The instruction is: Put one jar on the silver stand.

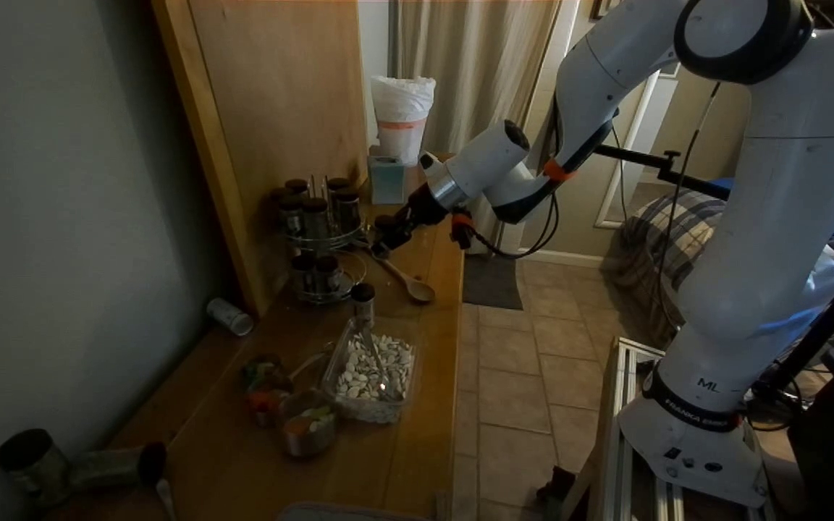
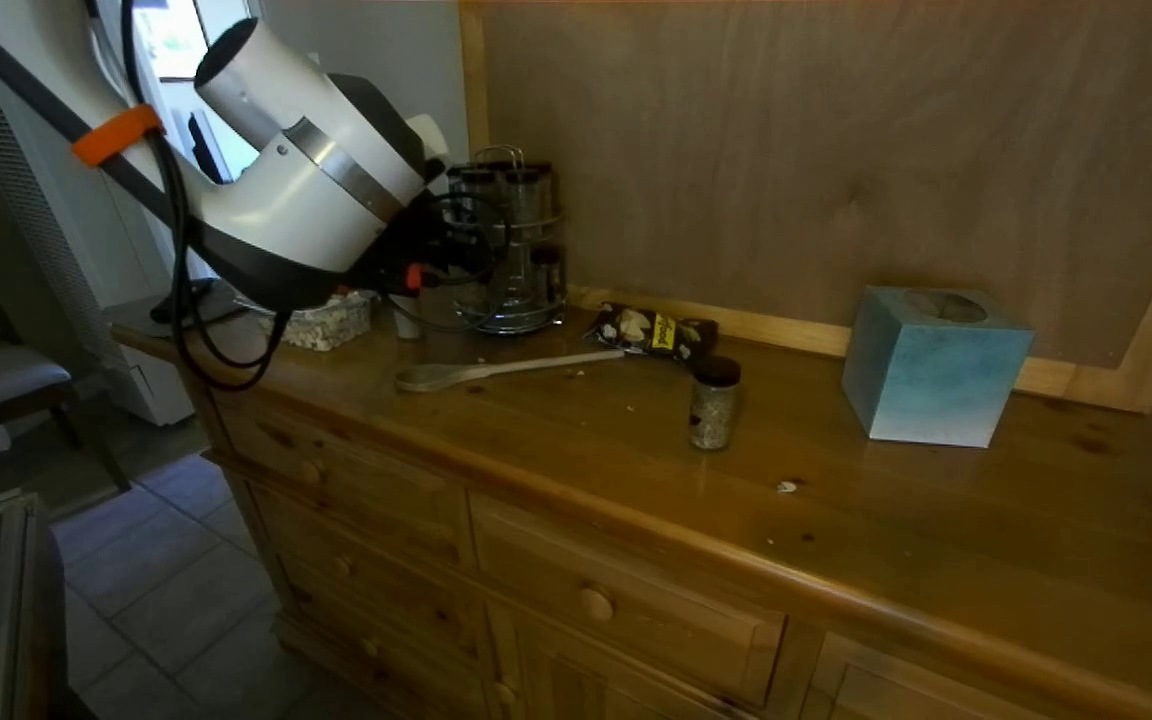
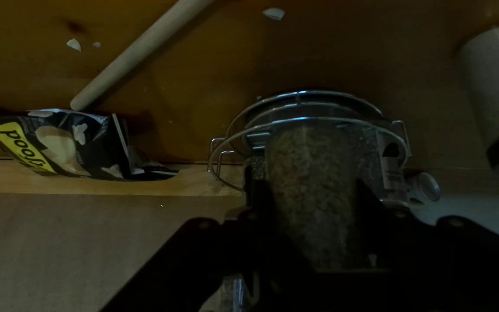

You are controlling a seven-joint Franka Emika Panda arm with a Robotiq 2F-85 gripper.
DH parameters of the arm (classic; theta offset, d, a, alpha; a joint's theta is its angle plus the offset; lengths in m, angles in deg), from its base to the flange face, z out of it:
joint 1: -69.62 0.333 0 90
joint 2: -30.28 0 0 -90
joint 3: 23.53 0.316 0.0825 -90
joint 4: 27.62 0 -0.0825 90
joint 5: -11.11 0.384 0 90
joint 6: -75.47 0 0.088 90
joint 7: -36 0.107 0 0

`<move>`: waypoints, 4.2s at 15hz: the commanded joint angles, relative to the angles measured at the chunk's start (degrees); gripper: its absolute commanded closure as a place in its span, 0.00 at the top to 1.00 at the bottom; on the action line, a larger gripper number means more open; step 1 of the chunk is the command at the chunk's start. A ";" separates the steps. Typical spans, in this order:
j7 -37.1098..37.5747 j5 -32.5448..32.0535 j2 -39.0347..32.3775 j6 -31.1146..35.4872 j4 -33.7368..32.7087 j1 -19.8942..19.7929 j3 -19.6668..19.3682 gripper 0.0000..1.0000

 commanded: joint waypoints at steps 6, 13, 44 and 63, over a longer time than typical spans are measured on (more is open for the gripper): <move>0.00 0.00 0.00 0.00 0.00 0.00 0.00 0.48; 0.00 0.00 0.00 0.00 0.00 0.00 0.00 0.48; -2.96 3.72 -4.64 1.02 -2.69 0.27 1.87 0.23; -26.57 24.06 -13.18 9.59 -1.05 -0.73 -0.04 0.23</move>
